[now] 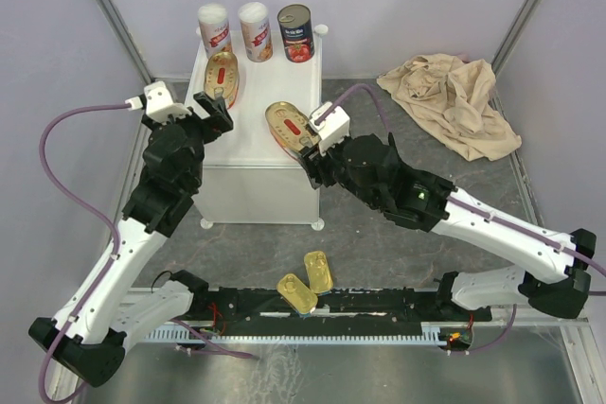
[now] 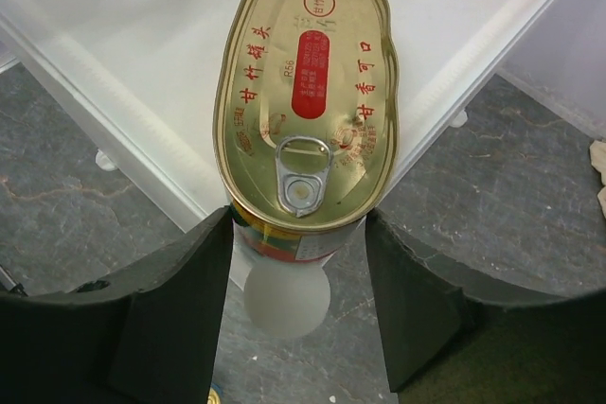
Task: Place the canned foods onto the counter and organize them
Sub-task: Adjust the canned food at the counter.
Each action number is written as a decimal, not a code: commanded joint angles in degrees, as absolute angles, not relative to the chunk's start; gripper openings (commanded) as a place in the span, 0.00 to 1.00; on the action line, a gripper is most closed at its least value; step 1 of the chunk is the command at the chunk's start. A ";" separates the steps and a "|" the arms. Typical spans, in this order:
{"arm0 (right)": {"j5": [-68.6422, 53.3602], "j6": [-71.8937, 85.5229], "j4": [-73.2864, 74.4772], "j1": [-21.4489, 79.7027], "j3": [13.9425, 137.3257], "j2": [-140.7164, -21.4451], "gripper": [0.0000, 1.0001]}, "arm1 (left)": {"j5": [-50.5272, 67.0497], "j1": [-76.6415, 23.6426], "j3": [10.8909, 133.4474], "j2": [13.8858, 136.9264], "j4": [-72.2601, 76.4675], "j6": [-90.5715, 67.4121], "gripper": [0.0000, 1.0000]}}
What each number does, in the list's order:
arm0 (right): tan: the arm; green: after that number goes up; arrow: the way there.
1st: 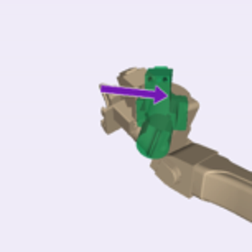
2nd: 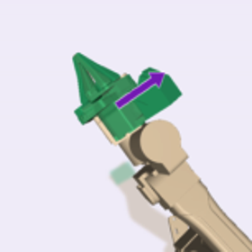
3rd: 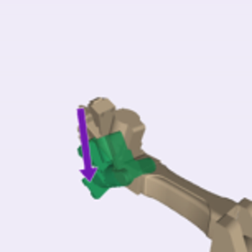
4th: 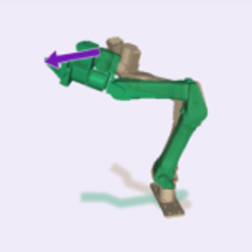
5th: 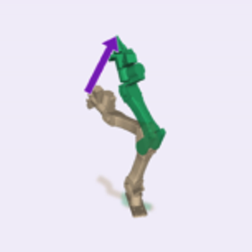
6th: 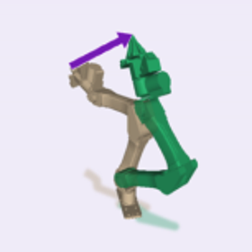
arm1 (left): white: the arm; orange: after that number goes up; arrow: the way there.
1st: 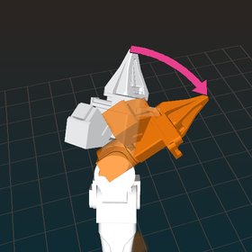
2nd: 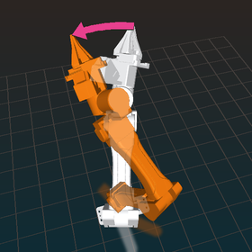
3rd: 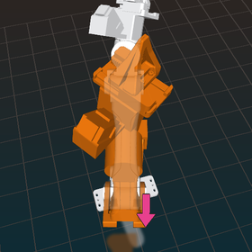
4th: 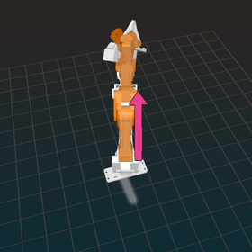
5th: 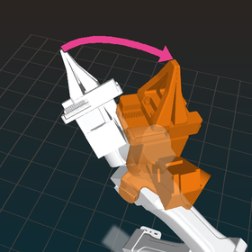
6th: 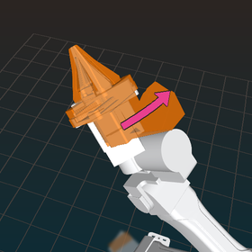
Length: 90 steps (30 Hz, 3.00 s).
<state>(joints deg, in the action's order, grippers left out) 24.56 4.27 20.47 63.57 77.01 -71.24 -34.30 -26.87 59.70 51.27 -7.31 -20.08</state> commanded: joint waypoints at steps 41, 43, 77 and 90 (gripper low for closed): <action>33.36 6.71 17.02 60.07 81.95 -74.54 0.52 | -6.67 -28.06 62.14 49.77 -16.35 -19.73 0.53; 33.18 6.87 17.05 59.58 82.57 -75.36 0.52 | -6.60 -28.25 62.06 49.87 -16.28 -19.67 0.52; 29.89 8.67 16.17 56.74 85.81 -82.31 0.51 | -12.92 -36.33 65.45 61.01 -8.00 -20.87 0.48; 26.73 11.00 15.91 50.79 88.94 -84.69 0.51 | -16.87 -37.46 63.83 60.70 -5.13 -22.01 0.49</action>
<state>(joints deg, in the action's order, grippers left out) 28.45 10.13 17.93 51.88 84.66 -83.79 -15.22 -36.91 62.96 61.08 -9.65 -20.08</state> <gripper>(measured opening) 0.514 0.487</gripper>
